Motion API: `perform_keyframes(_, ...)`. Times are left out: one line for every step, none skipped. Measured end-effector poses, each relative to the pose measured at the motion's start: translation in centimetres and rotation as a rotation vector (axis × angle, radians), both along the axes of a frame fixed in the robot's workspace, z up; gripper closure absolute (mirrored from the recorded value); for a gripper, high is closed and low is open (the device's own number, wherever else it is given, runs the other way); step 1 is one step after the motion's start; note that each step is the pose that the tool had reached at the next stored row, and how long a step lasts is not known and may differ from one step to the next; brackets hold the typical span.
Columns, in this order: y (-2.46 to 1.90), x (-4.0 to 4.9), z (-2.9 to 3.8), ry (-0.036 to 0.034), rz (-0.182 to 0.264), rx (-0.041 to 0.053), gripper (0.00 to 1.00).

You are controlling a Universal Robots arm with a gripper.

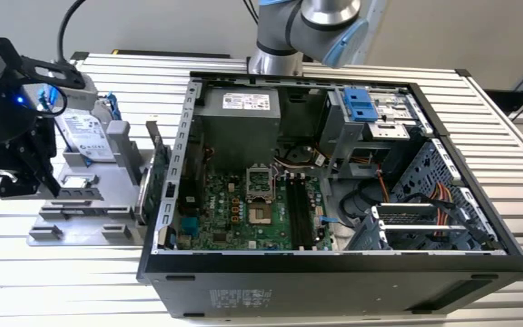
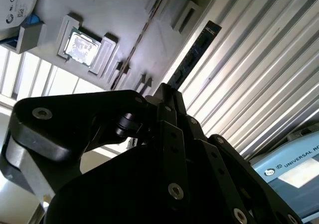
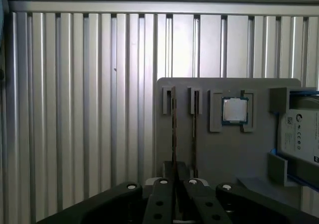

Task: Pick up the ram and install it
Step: 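Pick up the ram and move it above insertion slot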

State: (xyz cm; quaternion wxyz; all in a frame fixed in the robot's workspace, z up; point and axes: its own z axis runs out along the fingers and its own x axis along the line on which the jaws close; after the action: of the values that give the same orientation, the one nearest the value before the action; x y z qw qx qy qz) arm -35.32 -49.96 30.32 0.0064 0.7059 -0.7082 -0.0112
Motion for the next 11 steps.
perform_keyframes(0.00,0.00,0.12,0.0001,0.000,0.0000,1.00)
perform_keyframes(0.00,0.00,0.23,0.0001,0.000,-0.0001,1.00)
perform_keyframes(0.00,0.00,0.34,0.0001,0.000,0.0000,1.00)
perform_keyframes(0.00,0.00,0.44,0.0000,0.000,0.0000,1.00)
perform_keyframes(0.00,0.00,0.56,0.0001,0.000,0.0000,1.00)
perform_keyframes(0.00,0.00,0.67,0.0001,0.000,-0.0001,1.00)
perform_keyframes(0.00,0.00,0.79,0.0000,0.000,-0.0001,1.00)
perform_keyframes(0.00,0.00,0.92,0.0000,0.000,0.0000,1.00)
perform_keyframes(0.00,0.00,1.04,0.0001,0.000,-0.0001,1.00)
perform_keyframes(0.00,0.00,1.17,0.0001,0.000,-0.0001,1.00)
perform_keyframes(0.00,0.00,1.28,0.0000,-0.001,0.0000,1.00)
